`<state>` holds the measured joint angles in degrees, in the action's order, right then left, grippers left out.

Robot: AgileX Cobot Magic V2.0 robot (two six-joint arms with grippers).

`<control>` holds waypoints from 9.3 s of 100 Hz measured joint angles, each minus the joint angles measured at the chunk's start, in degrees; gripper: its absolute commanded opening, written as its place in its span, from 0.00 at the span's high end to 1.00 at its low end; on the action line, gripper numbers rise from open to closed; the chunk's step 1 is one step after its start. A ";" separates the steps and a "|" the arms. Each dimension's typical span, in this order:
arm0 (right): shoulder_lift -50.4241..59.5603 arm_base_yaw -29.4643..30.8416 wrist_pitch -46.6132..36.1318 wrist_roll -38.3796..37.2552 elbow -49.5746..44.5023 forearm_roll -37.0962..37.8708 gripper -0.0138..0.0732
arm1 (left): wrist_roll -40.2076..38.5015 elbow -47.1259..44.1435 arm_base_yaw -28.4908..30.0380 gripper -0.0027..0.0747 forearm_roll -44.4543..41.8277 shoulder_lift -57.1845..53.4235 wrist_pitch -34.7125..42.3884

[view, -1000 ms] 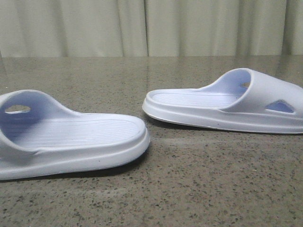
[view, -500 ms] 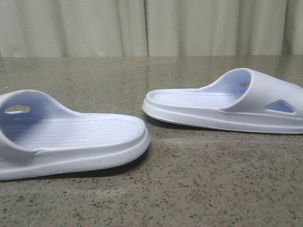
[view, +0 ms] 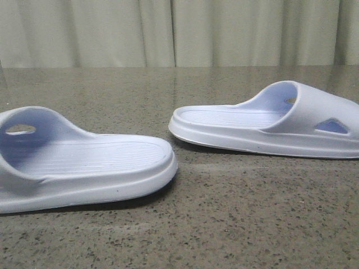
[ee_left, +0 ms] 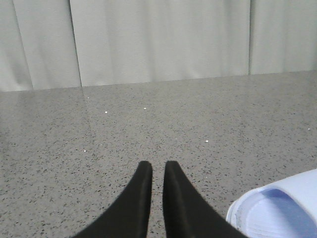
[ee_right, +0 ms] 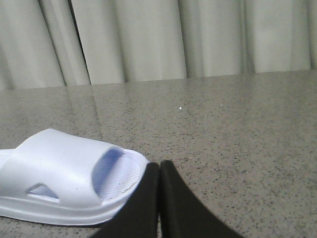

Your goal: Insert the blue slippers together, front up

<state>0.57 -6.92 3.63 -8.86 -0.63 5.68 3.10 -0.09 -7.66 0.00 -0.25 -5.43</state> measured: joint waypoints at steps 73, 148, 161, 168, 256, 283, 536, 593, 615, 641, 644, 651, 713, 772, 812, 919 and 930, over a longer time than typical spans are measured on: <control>0.00 0.00 9.53 0.00 12.72 0.00 0.96 | 0.00 9.25 0.00 0.95 20.84 0.00 -7.71; -10.79 0.00 29.32 -1.11 32.76 -1.50 0.66 | 0.00 30.04 0.00 0.81 22.41 13.92 -28.72; -10.79 0.00 29.21 -1.11 32.76 -2.23 0.43 | 0.00 30.04 0.00 0.50 25.22 13.92 -28.65; -10.79 0.00 29.09 -1.11 32.76 -2.47 0.40 | 0.00 30.04 0.00 0.34 26.69 13.92 -28.74; -10.79 0.00 28.60 -1.11 32.79 -2.55 0.40 | -18.49 13.37 0.00 0.26 28.44 14.18 -16.25; -10.79 0.00 28.40 -1.23 32.79 -2.59 0.40 | -23.76 10.24 0.00 0.26 29.15 14.18 -15.72; -10.79 0.00 28.28 -1.46 32.79 -4.49 0.40 | -5.30 8.74 0.00 0.30 60.18 32.86 -13.03; -10.79 0.00 28.74 -1.46 32.79 -5.68 0.40 | -1.94 9.24 0.00 0.30 68.60 34.46 -19.05; -10.79 0.00 29.22 -1.58 32.79 -5.68 0.40 | -2.53 9.24 0.00 0.30 69.06 34.46 -18.63; -10.79 0.00 29.26 -1.58 32.79 -5.68 0.40 | -3.10 9.24 0.00 0.51 69.53 34.55 -17.65; -10.79 0.00 29.26 -1.58 32.79 -5.68 0.40 | -3.10 9.24 0.00 0.56 69.63 34.55 -17.65; -10.79 0.00 29.26 -1.58 32.79 -5.68 0.40 | -3.10 9.24 0.00 0.65 69.74 34.55 -17.62; -10.79 0.00 29.26 -1.58 32.79 -5.68 0.40 | -3.10 9.12 0.00 0.94 71.50 34.58 -17.02; -10.79 0.00 27.83 -1.58 32.47 -1.87 0.40 | 2.52 6.45 0.00 0.94 89.49 24.44 -19.05; -14.16 0.00 26.72 -14.85 26.56 2.65 0.40 | 10.69 6.45 0.00 0.94 101.15 22.27 -19.59; -52.15 0.00 11.89 -29.51 26.17 -16.14 0.40 | 13.36 6.45 0.00 0.94 101.50 22.27 -19.67; -53.86 0.00 11.42 -29.51 26.17 -17.28 0.40 | 13.46 6.45 0.00 0.94 101.50 22.27 -19.67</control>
<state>-53.29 -6.92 15.05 -38.37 25.55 -11.60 16.57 6.36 -7.66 101.50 22.02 -25.10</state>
